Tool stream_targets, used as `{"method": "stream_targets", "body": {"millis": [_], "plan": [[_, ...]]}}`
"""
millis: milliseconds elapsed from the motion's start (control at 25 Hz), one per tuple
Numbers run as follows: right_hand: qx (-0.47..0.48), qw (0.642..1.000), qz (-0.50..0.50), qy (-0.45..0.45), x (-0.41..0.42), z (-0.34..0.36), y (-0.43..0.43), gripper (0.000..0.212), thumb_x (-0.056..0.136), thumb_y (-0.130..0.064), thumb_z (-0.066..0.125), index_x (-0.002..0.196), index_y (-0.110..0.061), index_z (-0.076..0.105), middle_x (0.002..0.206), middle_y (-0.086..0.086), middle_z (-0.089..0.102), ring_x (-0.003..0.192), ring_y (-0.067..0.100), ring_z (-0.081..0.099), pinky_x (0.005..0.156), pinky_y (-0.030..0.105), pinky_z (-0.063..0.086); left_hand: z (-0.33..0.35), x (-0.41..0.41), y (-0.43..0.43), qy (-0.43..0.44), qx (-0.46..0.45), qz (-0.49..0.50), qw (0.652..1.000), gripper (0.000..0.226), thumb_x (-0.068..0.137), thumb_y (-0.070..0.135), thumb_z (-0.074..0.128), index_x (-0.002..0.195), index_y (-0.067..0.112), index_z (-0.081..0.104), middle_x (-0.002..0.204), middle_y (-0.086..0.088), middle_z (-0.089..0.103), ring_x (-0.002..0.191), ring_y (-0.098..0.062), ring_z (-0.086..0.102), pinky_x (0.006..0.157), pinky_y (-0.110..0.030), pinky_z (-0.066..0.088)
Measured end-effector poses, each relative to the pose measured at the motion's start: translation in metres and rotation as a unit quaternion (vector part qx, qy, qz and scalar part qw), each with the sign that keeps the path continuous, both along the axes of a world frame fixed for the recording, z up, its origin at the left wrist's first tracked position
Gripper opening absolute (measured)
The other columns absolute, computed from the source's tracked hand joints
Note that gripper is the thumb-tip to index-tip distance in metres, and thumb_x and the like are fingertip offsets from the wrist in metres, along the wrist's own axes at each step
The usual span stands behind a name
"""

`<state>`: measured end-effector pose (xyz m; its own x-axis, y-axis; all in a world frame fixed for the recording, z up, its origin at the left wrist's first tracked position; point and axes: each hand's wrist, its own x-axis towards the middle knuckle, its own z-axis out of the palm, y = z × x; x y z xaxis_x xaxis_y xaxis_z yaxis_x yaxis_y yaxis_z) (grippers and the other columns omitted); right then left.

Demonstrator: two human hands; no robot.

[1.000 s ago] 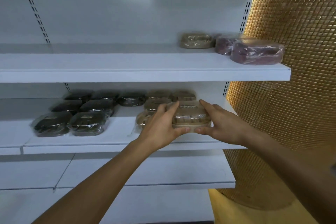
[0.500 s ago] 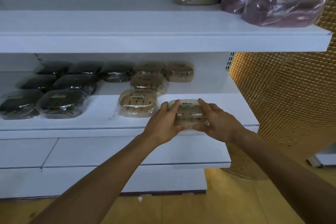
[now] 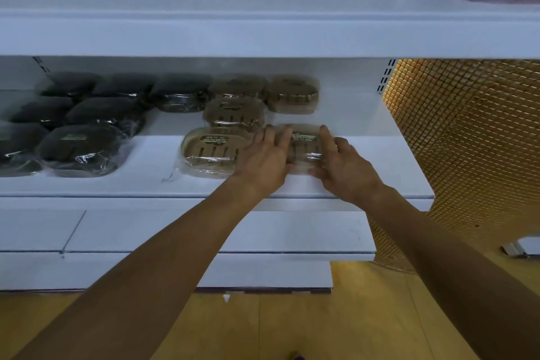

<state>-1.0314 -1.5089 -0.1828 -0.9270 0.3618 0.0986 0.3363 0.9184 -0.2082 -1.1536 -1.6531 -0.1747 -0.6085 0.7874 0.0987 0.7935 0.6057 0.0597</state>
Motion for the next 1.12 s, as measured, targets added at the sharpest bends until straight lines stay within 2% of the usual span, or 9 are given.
{"method": "stream_targets", "body": {"millis": [120,360,560,840,1000,1120], "plan": [[-0.006,1.0,-0.019,0.002,-0.016,-0.004,0.008,0.089,0.093,-0.038,0.061,0.157,-0.015,0.002,0.145,0.018,0.038,0.124,0.033,0.047,0.094,0.046,0.048,0.0,-0.014,0.008,0.052,-0.004,-0.016,0.998,0.079,0.097,0.05,0.052,0.157,0.017,0.012,0.154,-0.018,0.031,0.143,-0.035,0.029,0.118,-0.042,0.021],[-0.008,0.998,-0.049,-0.038,-0.052,-0.006,0.024,0.091,0.095,-0.039,0.058,0.157,-0.017,-0.006,0.14,0.02,0.041,0.124,0.034,0.044,0.097,0.049,0.046,-0.003,-0.039,0.022,0.076,-0.036,0.006,0.996,0.077,0.1,0.052,0.043,0.158,0.021,0.003,0.162,-0.014,0.017,0.151,-0.034,0.009,0.122,-0.048,0.006],[-0.001,0.998,-0.055,-0.043,-0.065,-0.003,0.03,0.094,0.093,-0.036,0.062,0.157,-0.02,-0.005,0.128,0.021,0.048,0.115,0.036,0.049,0.092,0.05,0.048,-0.006,-0.054,0.031,0.078,-0.033,0.011,0.996,0.078,0.097,0.049,0.051,0.156,0.02,0.009,0.159,-0.016,0.021,0.147,-0.036,0.017,0.12,-0.051,0.01],[0.001,0.996,-0.065,-0.059,-0.076,0.0,0.034,0.09,0.095,-0.038,0.056,0.157,-0.023,-0.008,0.126,0.02,0.046,0.114,0.036,0.046,0.091,0.05,0.049,-0.011,-0.066,0.039,0.061,-0.01,0.025,0.998,0.08,0.096,0.051,0.052,0.155,0.021,0.007,0.159,-0.013,0.022,0.147,-0.034,0.02,0.12,-0.049,0.014],[-0.016,0.996,-0.061,-0.069,-0.081,0.006,0.037,0.091,0.095,-0.037,0.056,0.156,-0.027,-0.01,0.124,0.019,0.048,0.112,0.035,0.048,0.092,0.048,0.047,-0.011,-0.07,0.044,0.049,-0.009,0.034,0.998,0.081,0.092,0.047,0.06,0.153,0.021,0.014,0.153,-0.014,0.03,0.14,-0.037,0.03,0.118,-0.05,0.021],[-0.015,0.995,-0.057,-0.085,-0.081,0.01,0.038,0.093,0.096,-0.041,0.053,0.154,-0.026,-0.019,0.124,0.019,0.049,0.11,0.033,0.049,0.097,0.046,0.043,-0.004,-0.069,0.045,0.014,-0.007,0.041,0.999,0.087,0.09,0.037,0.061,0.156,0.022,0.006,0.16,-0.016,0.02,0.145,-0.037,0.024,0.119,-0.053,0.021]]}}
